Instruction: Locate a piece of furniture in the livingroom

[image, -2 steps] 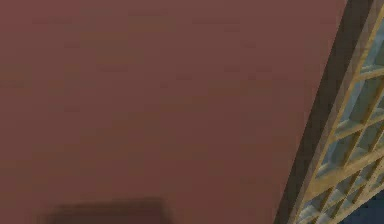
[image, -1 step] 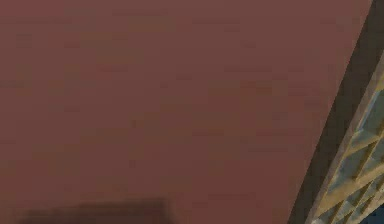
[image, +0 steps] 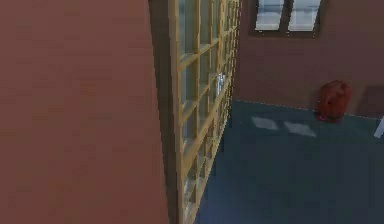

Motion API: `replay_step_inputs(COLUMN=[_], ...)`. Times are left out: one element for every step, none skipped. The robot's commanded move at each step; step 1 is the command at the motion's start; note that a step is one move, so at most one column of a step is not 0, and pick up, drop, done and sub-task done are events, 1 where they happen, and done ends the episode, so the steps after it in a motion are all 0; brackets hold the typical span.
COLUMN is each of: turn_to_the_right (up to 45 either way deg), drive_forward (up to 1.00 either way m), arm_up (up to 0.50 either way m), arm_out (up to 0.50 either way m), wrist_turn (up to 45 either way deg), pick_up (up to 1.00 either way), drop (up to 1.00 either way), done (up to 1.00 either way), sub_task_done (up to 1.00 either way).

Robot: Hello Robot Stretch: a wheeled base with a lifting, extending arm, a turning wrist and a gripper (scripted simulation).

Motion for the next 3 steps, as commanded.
replay_step_inputs(turn_to_the_right=[45.0,45.0,15.0], drive_forward=[0.00,0.00,0.00], arm_up=[0.00,0.00,0.00], arm_out=[0.00,0.00,0.00], wrist_turn=[0.0,0.0,0.0], pick_up=[0.00,0.00,0.00], drop=[0.00,0.00,0.00], done=[0.00,0.00,0.00], sub_task_done=[0.00,0.00,0.00])
